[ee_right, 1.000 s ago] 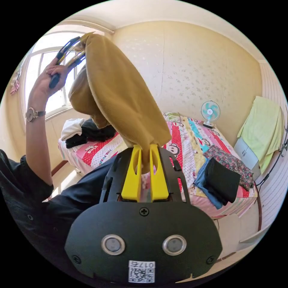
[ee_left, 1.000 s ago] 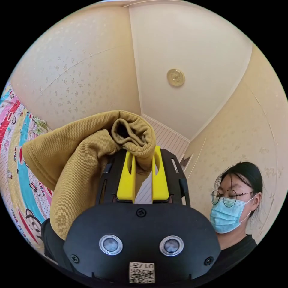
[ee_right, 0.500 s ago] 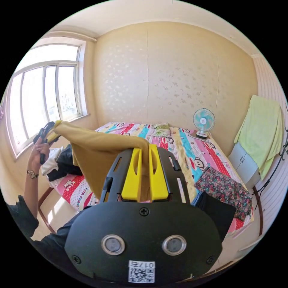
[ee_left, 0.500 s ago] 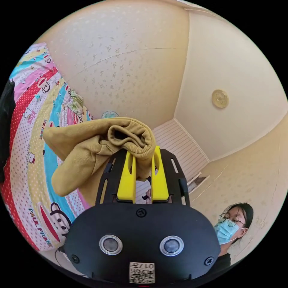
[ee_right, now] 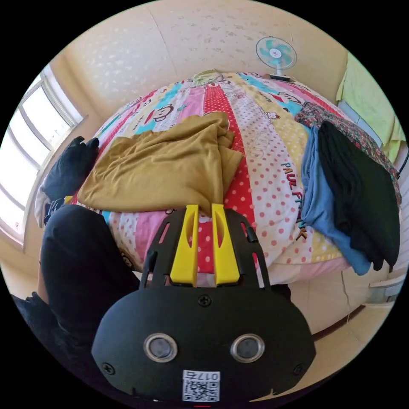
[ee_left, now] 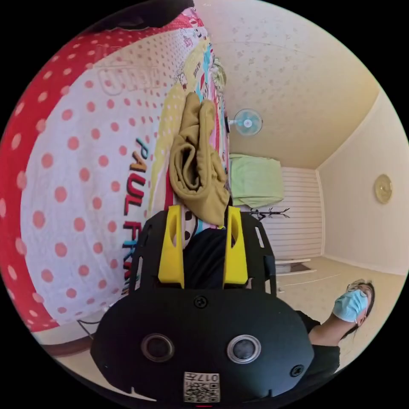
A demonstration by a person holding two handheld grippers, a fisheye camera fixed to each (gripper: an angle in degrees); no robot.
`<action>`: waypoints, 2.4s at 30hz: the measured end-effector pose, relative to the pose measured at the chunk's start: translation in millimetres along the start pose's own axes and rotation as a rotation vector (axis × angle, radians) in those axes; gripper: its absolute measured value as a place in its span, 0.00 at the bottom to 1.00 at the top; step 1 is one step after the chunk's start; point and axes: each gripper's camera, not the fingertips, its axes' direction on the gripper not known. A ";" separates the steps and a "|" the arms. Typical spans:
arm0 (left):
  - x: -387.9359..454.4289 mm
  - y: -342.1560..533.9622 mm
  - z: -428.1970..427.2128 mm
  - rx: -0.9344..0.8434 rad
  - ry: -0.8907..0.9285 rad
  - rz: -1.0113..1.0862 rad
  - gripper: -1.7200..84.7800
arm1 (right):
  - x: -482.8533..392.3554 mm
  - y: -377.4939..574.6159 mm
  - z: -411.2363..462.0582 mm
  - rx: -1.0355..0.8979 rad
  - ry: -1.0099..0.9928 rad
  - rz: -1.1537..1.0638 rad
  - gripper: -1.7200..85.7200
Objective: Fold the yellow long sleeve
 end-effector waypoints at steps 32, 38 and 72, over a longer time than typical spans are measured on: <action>178.7 -214.9 92.0 0.162 -0.390 0.440 0.01 | 118.5 -277.5 -12.0 0.159 -0.348 -0.005 0.05; 163.7 -234.6 91.9 0.128 -0.323 0.388 0.14 | 134.7 -304.7 11.1 0.098 -0.283 0.029 0.05; 87.4 -69.7 46.3 0.150 -0.161 -0.116 0.18 | 230.6 -104.0 9.6 0.248 -0.439 0.114 0.02</action>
